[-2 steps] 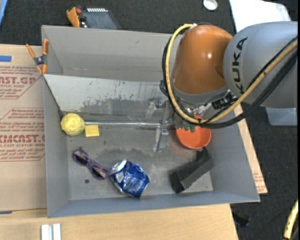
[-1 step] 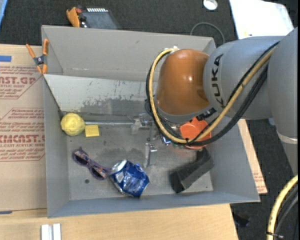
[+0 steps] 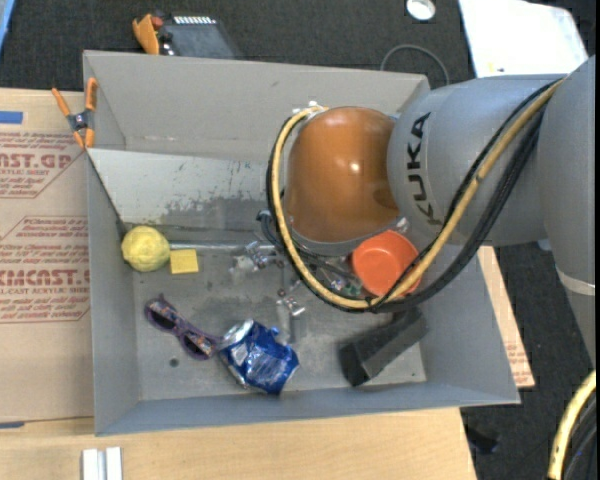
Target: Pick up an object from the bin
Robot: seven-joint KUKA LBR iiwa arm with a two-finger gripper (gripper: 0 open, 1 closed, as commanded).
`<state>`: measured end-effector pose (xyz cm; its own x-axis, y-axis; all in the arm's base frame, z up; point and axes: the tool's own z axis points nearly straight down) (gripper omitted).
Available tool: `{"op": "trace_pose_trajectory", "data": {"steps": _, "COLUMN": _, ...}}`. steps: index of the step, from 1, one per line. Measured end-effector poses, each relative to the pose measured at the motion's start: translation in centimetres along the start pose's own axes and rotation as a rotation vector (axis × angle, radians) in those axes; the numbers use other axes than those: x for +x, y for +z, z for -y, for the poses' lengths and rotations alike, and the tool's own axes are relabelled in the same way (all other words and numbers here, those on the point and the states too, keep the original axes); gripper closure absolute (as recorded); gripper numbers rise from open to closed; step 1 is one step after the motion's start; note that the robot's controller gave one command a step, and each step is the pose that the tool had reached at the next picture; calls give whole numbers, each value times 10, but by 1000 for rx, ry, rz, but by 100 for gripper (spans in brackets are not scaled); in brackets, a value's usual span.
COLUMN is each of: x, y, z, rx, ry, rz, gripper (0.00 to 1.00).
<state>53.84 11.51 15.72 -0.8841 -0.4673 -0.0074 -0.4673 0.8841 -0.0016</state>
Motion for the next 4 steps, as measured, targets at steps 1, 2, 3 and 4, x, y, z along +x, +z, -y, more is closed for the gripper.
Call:
{"op": "trace_pose_trajectory", "data": {"steps": 1, "x": 14, "y": 10, "z": -27, "rx": -4, "ry": -52, "rz": -11, "gripper": 0}}
{"op": "trace_pose_trajectory", "data": {"steps": 2, "x": 20, "y": 75, "z": -24, "rx": -1, "ry": -43, "rz": 6, "gripper": 0}}
{"op": "trace_pose_trajectory", "data": {"steps": 3, "x": 21, "y": 89, "z": -19, "rx": -4, "ry": -126, "rz": 11, "gripper": 100}}
{"op": "trace_pose_trajectory", "data": {"steps": 4, "x": 22, "y": 84, "z": -17, "rx": -2, "ry": -136, "rz": 12, "gripper": 100}}
